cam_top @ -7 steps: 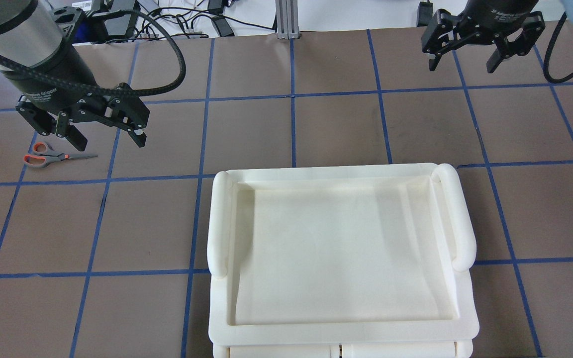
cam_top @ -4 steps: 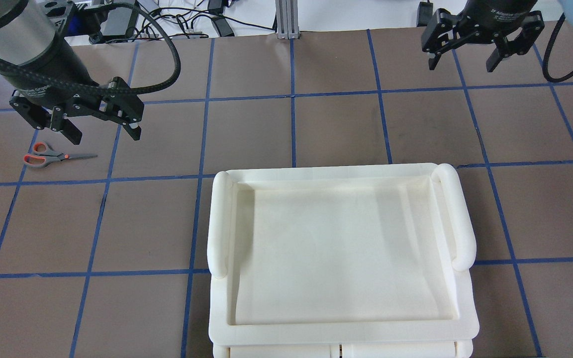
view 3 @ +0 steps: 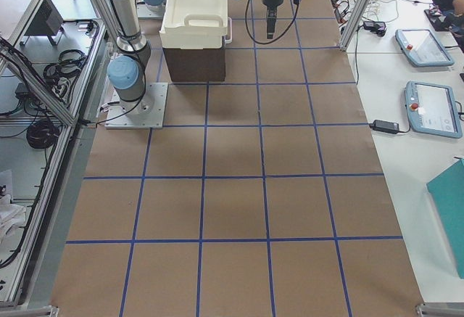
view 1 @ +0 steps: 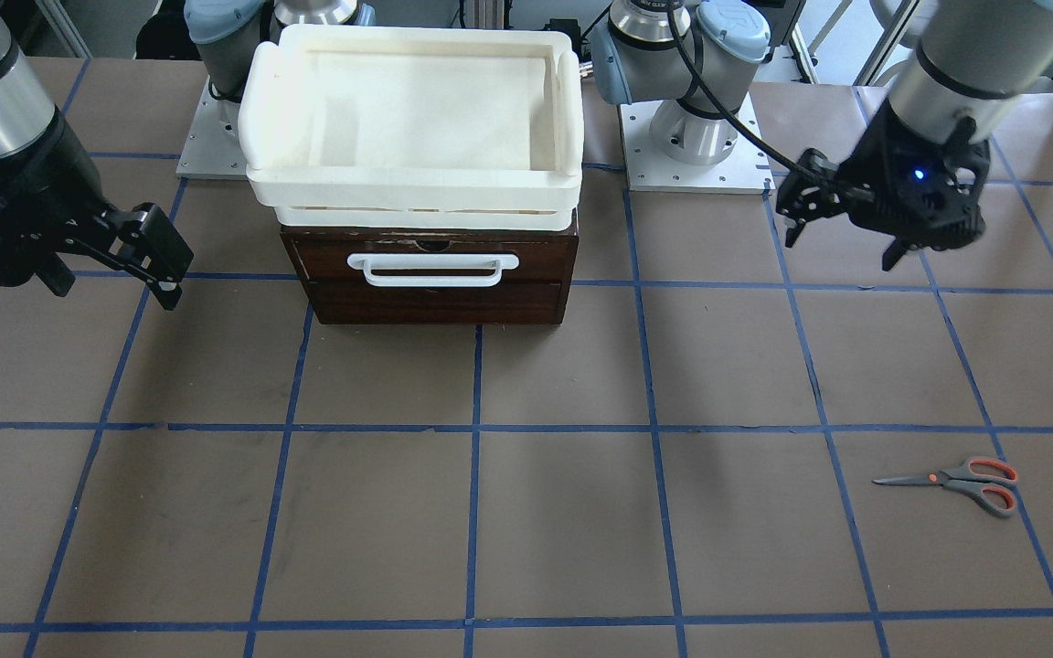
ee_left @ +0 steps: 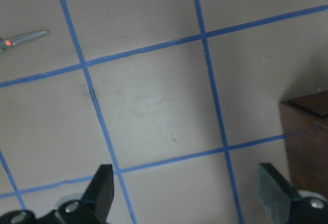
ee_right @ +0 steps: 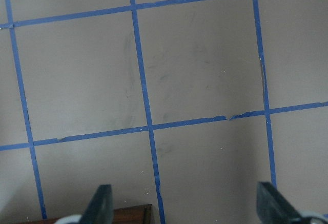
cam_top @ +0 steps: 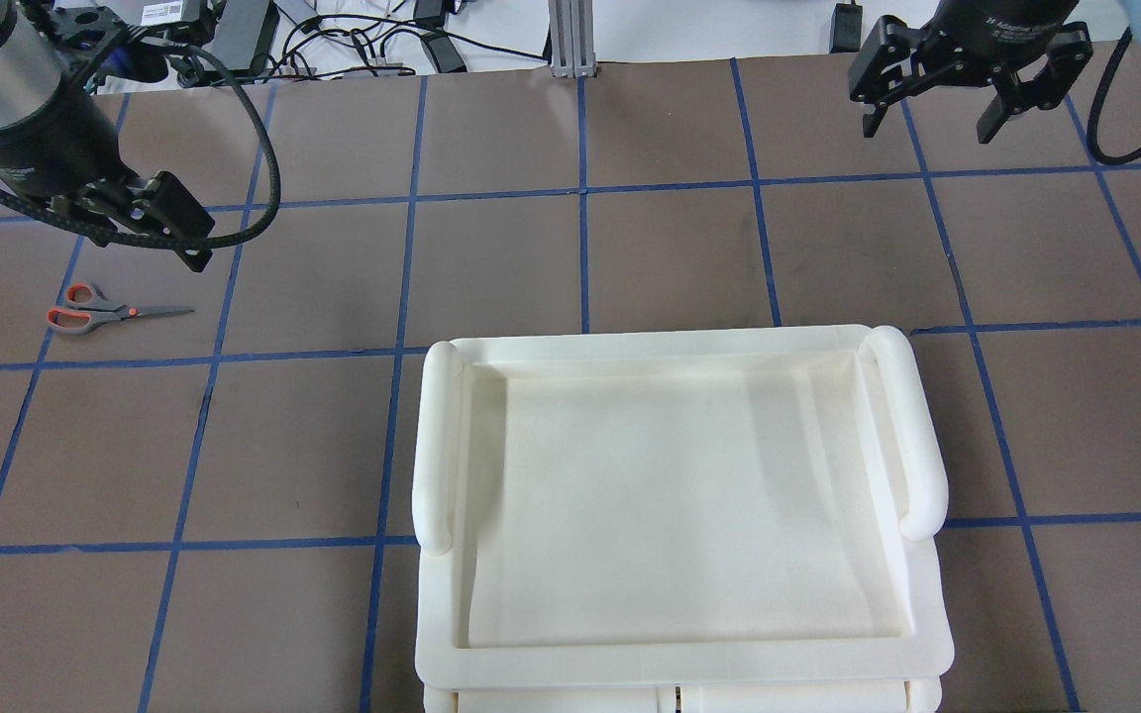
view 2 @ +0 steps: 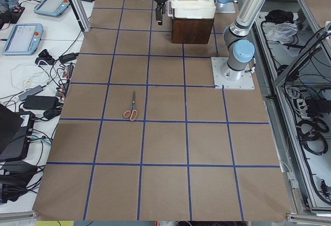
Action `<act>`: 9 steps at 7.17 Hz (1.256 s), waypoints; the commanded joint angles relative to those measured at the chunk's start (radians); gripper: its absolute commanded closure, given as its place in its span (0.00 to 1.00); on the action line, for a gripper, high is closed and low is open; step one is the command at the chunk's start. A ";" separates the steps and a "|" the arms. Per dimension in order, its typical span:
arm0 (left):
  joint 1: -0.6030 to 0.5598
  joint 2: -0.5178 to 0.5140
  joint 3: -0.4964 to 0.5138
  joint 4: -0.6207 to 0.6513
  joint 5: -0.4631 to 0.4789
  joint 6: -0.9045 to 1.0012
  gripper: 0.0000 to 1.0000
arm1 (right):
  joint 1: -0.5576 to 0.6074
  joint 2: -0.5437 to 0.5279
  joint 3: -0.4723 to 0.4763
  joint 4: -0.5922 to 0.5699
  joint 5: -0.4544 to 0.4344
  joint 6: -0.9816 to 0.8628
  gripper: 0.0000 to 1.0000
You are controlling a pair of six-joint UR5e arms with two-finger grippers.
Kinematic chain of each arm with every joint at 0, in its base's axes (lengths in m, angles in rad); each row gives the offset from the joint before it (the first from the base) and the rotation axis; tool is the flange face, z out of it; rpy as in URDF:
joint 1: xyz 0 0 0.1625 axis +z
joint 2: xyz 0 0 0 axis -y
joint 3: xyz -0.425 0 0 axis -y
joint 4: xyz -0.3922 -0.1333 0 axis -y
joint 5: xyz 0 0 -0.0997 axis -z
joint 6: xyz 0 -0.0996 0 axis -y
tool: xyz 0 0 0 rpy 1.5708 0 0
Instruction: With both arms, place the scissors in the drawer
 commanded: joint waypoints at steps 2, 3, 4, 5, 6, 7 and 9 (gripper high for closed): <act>0.233 -0.217 0.003 0.198 0.004 0.748 0.02 | -0.014 0.013 0.019 -0.039 0.006 0.533 0.00; 0.262 -0.282 0.004 0.251 -0.013 0.891 0.02 | -0.013 0.025 0.021 -0.039 0.006 0.670 0.00; 0.307 -0.337 0.006 0.270 -0.007 1.043 0.02 | -0.008 0.025 0.021 -0.032 0.003 0.772 0.00; 0.321 -0.386 0.006 0.321 0.000 1.169 0.01 | 0.019 0.025 0.021 -0.026 0.003 0.873 0.00; 0.322 -0.423 0.006 0.329 0.001 1.307 0.00 | 0.071 0.039 0.022 -0.025 0.002 1.024 0.00; 0.336 -0.449 0.006 0.329 0.010 1.544 0.00 | 0.128 0.077 0.022 -0.031 0.002 1.175 0.00; 0.350 -0.515 0.006 0.490 0.009 1.638 0.00 | 0.217 0.139 0.022 -0.039 0.005 1.419 0.00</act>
